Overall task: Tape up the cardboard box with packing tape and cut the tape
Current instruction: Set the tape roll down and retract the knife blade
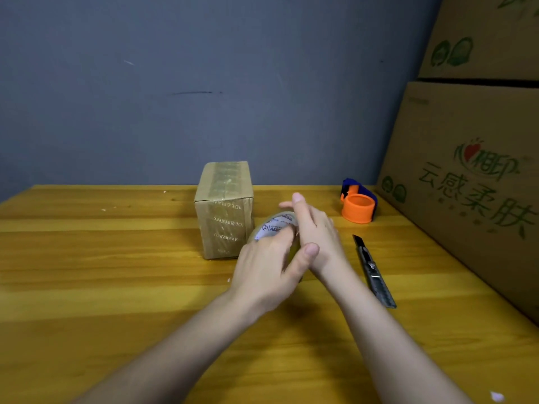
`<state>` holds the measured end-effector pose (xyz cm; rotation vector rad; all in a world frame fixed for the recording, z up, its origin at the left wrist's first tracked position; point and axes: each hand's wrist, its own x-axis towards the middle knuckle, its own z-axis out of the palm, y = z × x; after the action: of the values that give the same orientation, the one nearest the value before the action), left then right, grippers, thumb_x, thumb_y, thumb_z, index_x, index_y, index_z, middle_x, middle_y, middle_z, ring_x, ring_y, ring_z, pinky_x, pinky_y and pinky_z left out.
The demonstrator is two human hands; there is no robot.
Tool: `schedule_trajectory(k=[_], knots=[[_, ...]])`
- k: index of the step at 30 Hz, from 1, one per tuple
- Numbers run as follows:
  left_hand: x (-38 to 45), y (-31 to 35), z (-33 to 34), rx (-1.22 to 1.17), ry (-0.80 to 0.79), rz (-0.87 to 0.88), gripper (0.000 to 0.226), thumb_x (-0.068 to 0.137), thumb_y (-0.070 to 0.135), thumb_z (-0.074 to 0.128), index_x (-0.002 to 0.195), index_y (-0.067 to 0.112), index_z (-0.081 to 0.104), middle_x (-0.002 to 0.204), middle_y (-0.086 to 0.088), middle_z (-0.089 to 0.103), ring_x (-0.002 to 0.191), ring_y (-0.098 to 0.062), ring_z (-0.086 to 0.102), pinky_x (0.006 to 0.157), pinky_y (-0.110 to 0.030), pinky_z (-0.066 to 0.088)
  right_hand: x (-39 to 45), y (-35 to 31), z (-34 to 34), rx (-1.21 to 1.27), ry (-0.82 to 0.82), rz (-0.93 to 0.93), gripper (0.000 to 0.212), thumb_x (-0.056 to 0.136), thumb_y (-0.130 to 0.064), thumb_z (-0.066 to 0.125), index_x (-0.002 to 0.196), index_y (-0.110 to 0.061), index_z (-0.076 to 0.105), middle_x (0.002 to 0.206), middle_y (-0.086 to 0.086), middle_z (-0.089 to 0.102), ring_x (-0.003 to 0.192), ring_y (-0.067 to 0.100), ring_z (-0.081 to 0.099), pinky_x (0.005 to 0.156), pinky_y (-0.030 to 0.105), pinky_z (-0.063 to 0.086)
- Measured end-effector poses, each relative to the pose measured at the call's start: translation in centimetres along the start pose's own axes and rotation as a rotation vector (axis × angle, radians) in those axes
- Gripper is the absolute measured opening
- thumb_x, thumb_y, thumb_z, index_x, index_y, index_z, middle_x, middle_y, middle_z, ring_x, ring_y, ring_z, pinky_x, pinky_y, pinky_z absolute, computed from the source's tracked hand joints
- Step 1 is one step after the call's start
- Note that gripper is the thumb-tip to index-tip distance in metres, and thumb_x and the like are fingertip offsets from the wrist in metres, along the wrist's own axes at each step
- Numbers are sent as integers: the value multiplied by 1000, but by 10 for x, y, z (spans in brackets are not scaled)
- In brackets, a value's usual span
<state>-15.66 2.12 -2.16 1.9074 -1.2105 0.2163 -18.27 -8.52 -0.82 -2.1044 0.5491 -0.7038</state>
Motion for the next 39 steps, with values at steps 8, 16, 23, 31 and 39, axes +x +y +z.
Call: schedule_trajectory(k=[8, 16, 23, 31, 39], knots=[[1, -6, -10, 68, -110, 132, 69, 73, 83, 3, 70, 25, 40, 59, 1, 64, 59, -8, 59, 65, -41, 50, 9, -8, -18, 325, -258, 111, 71, 92, -64, 26, 94, -13, 76, 94, 7, 76, 96, 23, 70, 90, 29, 51], [-5, -13, -15, 92, -197, 303, 76, 78, 80, 5, 72, 17, 46, 59, 13, 41, 62, -5, 36, 57, -30, 37, 7, 5, -26, 553, -684, 220, 67, 93, -61, 27, 124, -12, 60, 114, 18, 69, 109, 31, 65, 92, 35, 53], [-4, -11, -14, 54, -240, 242, 33, 84, 59, 29, 60, 37, 32, 54, 25, 48, 58, 16, 46, 53, -24, 34, 14, 11, -23, 550, -680, 315, 67, 93, -60, 32, 107, -3, 64, 92, 15, 73, 74, 20, 67, 68, 28, 56], [-7, -20, 4, -106, -201, 127, 26, 81, 42, 26, 71, 25, 42, 52, 10, 48, 51, 0, 51, 51, -31, 37, 26, 35, -19, 572, -556, 449, 72, 92, -63, 28, 113, -4, 63, 87, 16, 71, 74, 23, 67, 71, 33, 54], [7, -5, 16, -28, 10, -189, 32, 89, 33, 22, 71, 22, 45, 58, 1, 57, 49, -12, 53, 61, -30, 39, 0, 21, -7, 91, -57, -31, 44, 98, -49, 34, 104, -21, 68, 106, -3, 69, 103, 17, 61, 93, 36, 45]])
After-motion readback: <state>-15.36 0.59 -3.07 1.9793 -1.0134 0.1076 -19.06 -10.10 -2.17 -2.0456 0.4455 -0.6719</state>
